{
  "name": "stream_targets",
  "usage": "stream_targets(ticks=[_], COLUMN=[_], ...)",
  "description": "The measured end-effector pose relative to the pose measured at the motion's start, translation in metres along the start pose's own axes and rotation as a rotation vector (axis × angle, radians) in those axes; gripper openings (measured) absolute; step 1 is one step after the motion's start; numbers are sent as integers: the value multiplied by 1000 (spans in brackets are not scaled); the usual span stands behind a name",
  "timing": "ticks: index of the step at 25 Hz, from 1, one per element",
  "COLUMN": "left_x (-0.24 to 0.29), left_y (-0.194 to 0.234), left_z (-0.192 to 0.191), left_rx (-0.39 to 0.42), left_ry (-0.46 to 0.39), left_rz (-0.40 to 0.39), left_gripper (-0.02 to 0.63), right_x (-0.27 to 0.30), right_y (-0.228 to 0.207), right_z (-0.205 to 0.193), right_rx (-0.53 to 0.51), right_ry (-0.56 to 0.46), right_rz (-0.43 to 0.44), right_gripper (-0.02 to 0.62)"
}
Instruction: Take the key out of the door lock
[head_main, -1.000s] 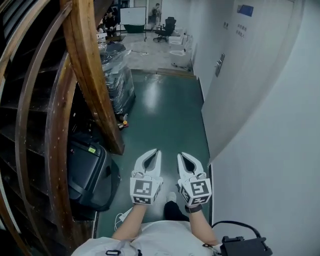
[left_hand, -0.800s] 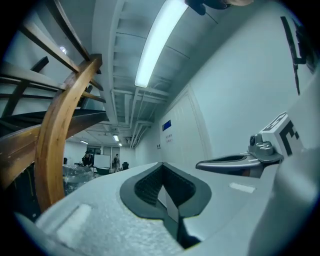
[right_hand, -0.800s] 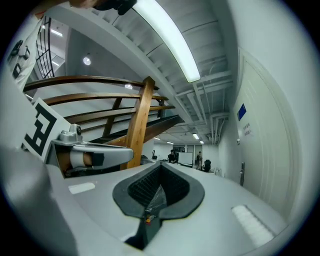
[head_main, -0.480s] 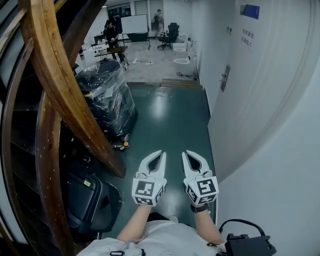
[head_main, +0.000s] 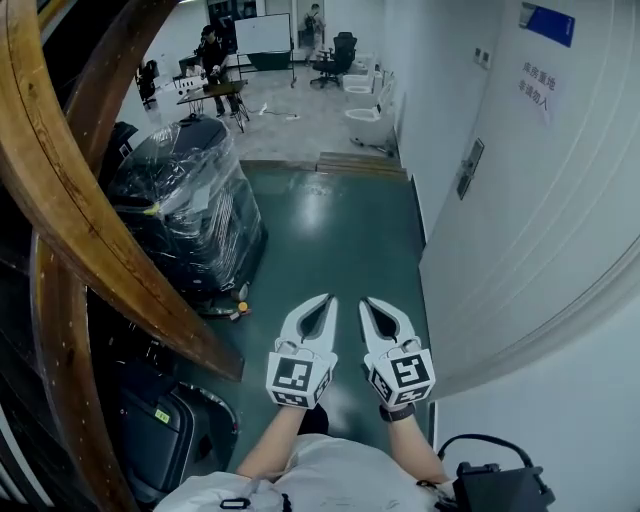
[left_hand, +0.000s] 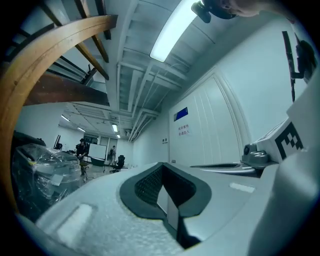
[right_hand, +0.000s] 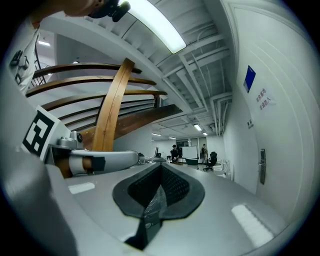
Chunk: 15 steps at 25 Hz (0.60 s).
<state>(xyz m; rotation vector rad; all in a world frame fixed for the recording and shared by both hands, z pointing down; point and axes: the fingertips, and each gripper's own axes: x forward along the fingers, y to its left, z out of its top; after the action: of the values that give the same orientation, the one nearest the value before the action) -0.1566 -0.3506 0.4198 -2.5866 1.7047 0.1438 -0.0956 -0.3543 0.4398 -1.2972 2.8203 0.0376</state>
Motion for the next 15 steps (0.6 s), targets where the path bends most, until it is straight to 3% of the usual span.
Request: stream_targets(ticks=[4, 8, 11, 15], left_x=[95, 144, 170, 205], left_y=[69, 124, 147, 178], left_z=[20, 39, 25, 3], left_rx=[-3, -11, -45, -63], left_ry=[-26, -86, -74, -22], left_rz=[2, 6, -1, -1], left_gripper=[0, 0, 0, 0], right_x=[104, 174, 211, 266], right_y=[-53, -78, -76, -94], right_z=[26, 48, 40, 25], right_rx=[-3, 0, 63, 60], right_ry=[-52, -114, -96, -56], right_rz=[13, 10, 53, 63], right_gripper=[5, 5, 5, 5])
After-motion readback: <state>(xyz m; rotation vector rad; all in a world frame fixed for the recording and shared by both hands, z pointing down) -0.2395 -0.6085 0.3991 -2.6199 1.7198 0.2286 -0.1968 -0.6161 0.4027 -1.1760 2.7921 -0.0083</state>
